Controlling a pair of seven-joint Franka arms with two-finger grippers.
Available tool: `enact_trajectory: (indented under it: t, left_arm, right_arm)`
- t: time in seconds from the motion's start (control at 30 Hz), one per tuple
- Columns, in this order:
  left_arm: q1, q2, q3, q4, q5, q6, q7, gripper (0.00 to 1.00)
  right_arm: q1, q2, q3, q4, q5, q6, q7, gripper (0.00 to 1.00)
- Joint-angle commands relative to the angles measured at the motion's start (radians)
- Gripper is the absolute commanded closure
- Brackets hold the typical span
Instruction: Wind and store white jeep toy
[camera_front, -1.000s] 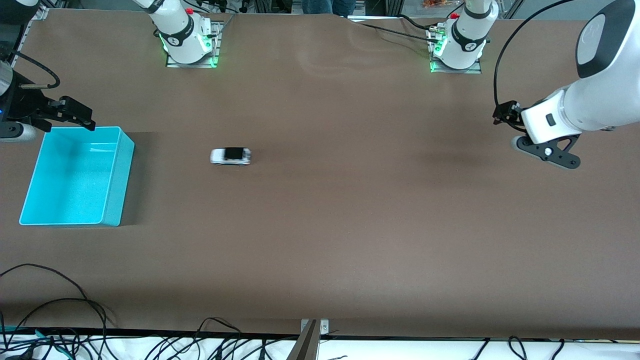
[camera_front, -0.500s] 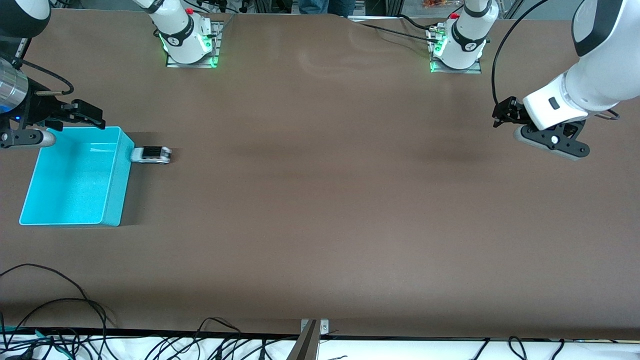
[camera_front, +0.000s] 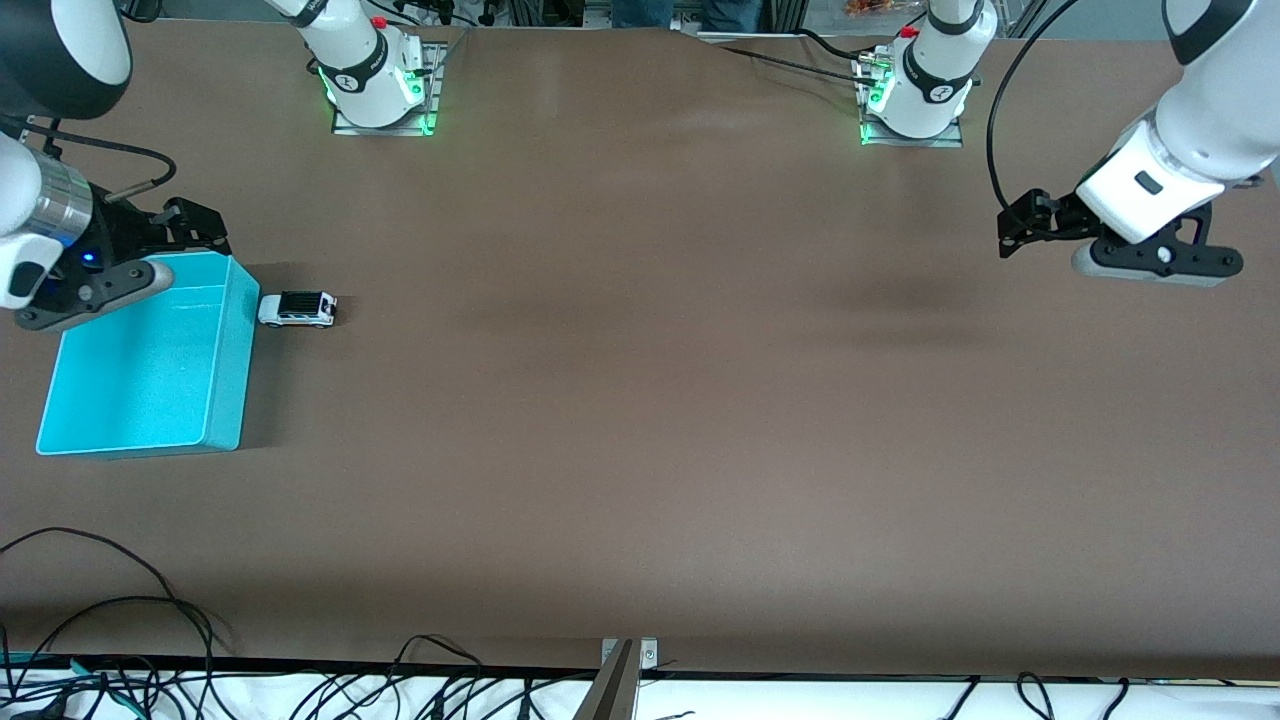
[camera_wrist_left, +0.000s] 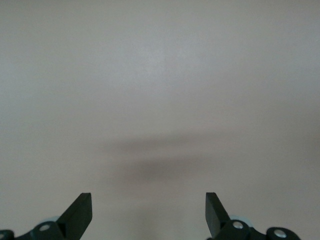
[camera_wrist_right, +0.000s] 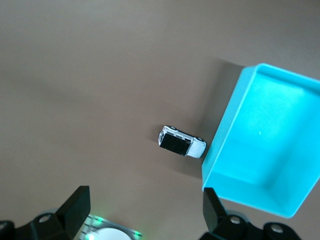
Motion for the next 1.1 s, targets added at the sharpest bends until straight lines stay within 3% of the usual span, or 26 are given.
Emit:
enact_trajectory:
  t: [0.0, 0.27, 0.57, 0.8, 1.07]
  left_arm:
    - [-0.045, -0.033, 0.083, 0.006, -0.020, -0.017, -0.018, 0.00]
    - [-0.031, -0.024, 0.089, 0.018, -0.045, -0.053, -0.018, 0.00]
    - [0.056, -0.010, -0.021, 0.061, -0.036, -0.083, -0.016, 0.00]
    - [0.061, 0.033, -0.020, 0.135, -0.043, -0.085, -0.018, 0.00]
    - [0.097, 0.036, -0.023, 0.132, -0.043, -0.093, -0.016, 0.00]
  right_arm:
    - [0.001, -0.005, 0.000, -0.038, -0.001, 0.012, -0.187, 0.00]
    - [-0.004, -0.006, -0.004, -0.136, 0.002, 0.105, -0.431, 0.00]
    - [-0.010, -0.020, -0.027, -0.282, 0.003, 0.242, -0.644, 0.00]
    - [-0.011, -0.023, -0.063, -0.414, 0.009, 0.401, -0.822, 0.00]
    - [-0.011, -0.045, -0.084, -0.586, 0.012, 0.582, -0.931, 0.00]
